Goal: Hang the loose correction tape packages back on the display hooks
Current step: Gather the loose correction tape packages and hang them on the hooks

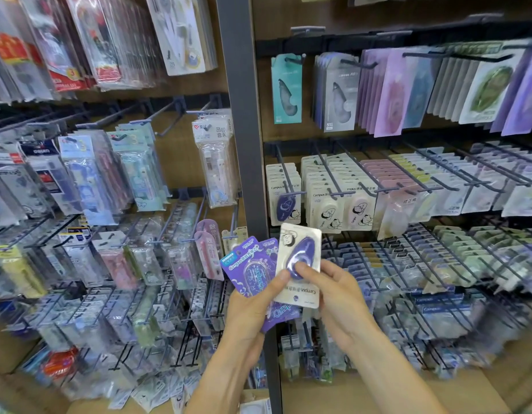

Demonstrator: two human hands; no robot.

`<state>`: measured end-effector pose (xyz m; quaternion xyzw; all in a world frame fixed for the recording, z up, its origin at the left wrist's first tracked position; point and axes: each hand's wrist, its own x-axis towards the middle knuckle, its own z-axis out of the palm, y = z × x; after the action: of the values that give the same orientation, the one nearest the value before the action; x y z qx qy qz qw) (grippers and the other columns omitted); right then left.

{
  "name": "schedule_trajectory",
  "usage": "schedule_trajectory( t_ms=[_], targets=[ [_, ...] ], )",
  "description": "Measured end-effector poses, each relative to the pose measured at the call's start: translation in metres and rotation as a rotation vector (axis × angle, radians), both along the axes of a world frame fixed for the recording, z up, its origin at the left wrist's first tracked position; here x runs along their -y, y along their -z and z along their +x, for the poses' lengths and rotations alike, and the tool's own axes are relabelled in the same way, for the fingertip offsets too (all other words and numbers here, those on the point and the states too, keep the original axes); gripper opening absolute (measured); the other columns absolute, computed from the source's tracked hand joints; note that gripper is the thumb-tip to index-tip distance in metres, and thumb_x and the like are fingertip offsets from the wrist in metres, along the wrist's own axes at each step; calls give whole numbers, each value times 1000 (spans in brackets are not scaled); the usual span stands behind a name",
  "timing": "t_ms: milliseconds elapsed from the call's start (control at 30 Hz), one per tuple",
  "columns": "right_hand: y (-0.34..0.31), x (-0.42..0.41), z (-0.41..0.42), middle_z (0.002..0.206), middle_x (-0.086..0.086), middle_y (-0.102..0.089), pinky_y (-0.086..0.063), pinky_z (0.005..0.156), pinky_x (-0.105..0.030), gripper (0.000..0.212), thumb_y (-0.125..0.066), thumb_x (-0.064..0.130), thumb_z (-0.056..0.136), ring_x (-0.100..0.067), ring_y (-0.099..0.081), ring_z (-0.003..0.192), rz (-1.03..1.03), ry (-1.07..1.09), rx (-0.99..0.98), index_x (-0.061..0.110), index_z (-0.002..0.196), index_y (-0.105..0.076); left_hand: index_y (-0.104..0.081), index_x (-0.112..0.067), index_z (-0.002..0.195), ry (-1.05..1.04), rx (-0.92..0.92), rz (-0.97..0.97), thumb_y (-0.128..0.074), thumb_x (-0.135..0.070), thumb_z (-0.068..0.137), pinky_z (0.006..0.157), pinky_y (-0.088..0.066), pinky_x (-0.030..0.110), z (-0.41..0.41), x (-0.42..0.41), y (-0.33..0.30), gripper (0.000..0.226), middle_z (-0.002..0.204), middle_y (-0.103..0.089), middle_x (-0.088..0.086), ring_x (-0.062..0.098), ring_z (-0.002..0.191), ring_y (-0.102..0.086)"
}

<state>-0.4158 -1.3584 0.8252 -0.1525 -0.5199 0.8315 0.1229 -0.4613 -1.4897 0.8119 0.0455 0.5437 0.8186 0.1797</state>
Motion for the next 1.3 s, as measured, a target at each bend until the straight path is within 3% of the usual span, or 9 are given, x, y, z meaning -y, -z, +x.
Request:
schedule_trajectory(
  t_ms=[200,333,433,500,600,733,900,1100,1300],
  targets=[
    [-13,-21,0,106,-10,-79,-60,74,-36,45,-77,5,86,-25,-77,91,100,-9,6,10,127,-57,-72,-4,115,17,-2,-130,-81,7,77,77,-62,42,-4,13,2,41,105,-80,15,35,94,-79],
    [-28,-46,4,104,-8,-80,-52,71,-31,33,-74,11,91,-20,-72,89,331,-102,4,14,123,-69,-71,-2,113,17,-27,-152,-87,3,70,76,-61,44,-8,21,-5,47,103,-81,16,36,92,-79],
    [-26,-56,17,110,-9,-79,-50,79,-38,27,-72,9,91,-25,-70,96,425,-289,47,16,117,-75,-71,-4,115,-56,-36,-92,-89,-11,61,67,-61,38,-8,24,-6,56,105,-80,16,32,88,-79],
    [-19,-57,28,115,-9,-77,-51,91,-44,33,-75,9,88,-28,-72,106,427,-367,58,15,120,-74,-71,-7,118,-111,-26,-54,-89,-20,62,70,-62,41,-7,25,-6,61,108,-80,15,31,89,-78],
    [-6,-47,31,117,-11,-76,-55,91,-40,40,-75,11,83,-24,-74,101,214,-206,12,11,123,-71,-71,-7,120,-201,-9,20,-89,-24,62,90,-60,53,-5,29,-4,63,109,-80,16,32,92,-77],
    [3,-31,11,113,-11,-77,-57,90,-36,34,-71,6,89,-22,-75,101,-144,11,-26,6,123,-67,-69,-3,121,-221,-31,28,-87,-26,67,77,-63,43,5,34,-3,61,104,-79,21,34,86,-78],
    [1,-12,-19,116,-9,-77,-57,88,-31,33,-72,10,93,-20,-74,108,-224,97,-22,8,125,-64,-69,-6,121,-179,-20,2,-86,-28,70,78,-63,43,17,35,-1,58,104,-79,21,38,90,-78],
    [-2,-3,-31,113,-7,-78,-58,85,-30,34,-74,11,92,-20,-73,110,-217,128,-34,9,125,-66,-69,-4,124,-176,-4,-18,-90,-34,61,83,-61,45,24,39,3,72,105,-79,21,38,94,-78],
    [-4,2,-33,112,-7,-78,-59,87,-30,30,-74,10,93,-20,-74,108,-188,138,-51,8,121,-66,-69,-8,122,-155,15,-33,-87,-29,70,84,-60,45,27,44,4,59,104,-80,18,38,93,-78]
  ],
)
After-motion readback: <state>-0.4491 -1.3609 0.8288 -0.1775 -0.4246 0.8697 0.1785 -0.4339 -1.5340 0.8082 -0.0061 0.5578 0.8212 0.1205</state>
